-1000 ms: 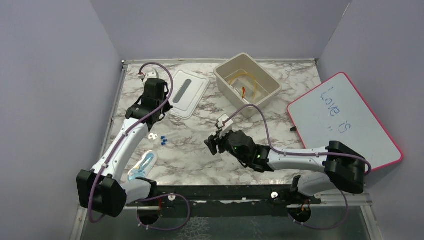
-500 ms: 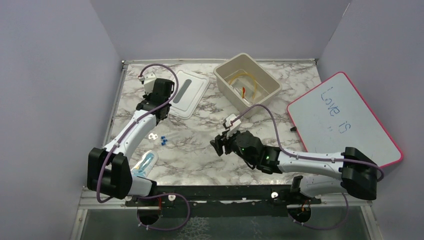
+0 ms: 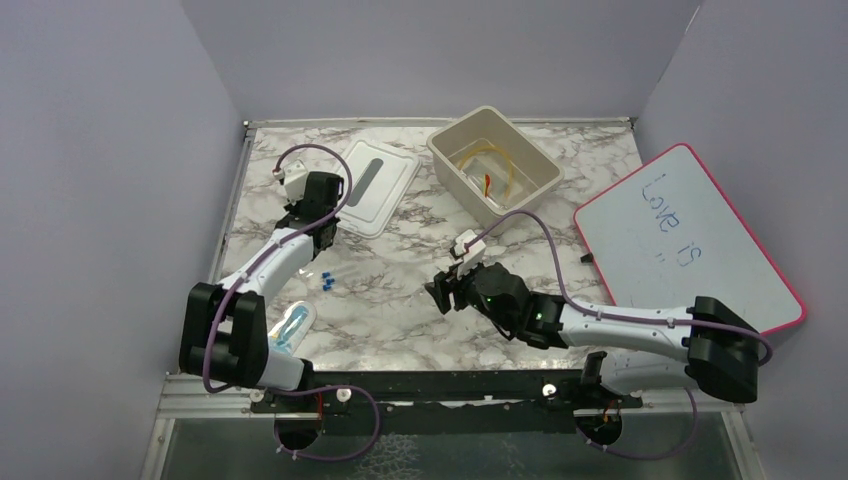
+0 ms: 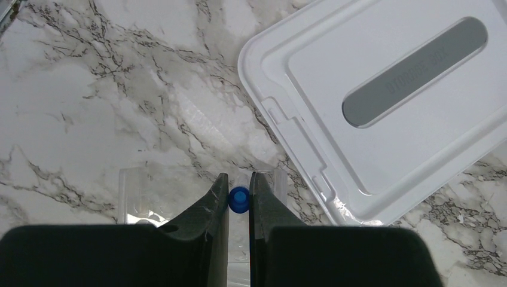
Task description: Organize the chemistry lab equipment
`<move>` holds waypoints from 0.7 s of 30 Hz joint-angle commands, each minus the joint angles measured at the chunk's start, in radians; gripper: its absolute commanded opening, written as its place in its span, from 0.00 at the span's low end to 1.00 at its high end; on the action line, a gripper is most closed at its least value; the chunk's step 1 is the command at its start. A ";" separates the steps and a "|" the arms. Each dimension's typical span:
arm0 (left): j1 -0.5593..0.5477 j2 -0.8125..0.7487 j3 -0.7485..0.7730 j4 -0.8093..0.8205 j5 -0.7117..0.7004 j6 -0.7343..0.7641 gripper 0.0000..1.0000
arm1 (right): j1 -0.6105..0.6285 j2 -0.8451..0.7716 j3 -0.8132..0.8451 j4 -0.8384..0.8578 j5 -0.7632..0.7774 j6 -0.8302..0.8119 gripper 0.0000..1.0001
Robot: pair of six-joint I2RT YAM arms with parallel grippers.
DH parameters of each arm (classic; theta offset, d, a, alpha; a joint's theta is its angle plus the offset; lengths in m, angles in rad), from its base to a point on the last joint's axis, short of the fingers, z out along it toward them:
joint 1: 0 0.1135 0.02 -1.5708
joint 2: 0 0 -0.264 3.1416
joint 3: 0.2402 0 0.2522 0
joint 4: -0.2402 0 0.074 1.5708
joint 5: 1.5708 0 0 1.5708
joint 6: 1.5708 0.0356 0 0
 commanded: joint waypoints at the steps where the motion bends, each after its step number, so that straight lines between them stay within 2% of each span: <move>1: 0.003 0.018 -0.023 0.078 0.048 -0.008 0.01 | -0.005 0.008 0.004 -0.018 0.010 0.006 0.67; 10: 0.002 -0.006 -0.054 0.093 0.060 -0.002 0.02 | -0.007 0.020 0.007 -0.020 0.010 0.003 0.67; 21: -0.002 0.063 -0.071 0.115 0.052 0.019 0.12 | -0.008 0.025 0.002 -0.020 0.016 0.005 0.67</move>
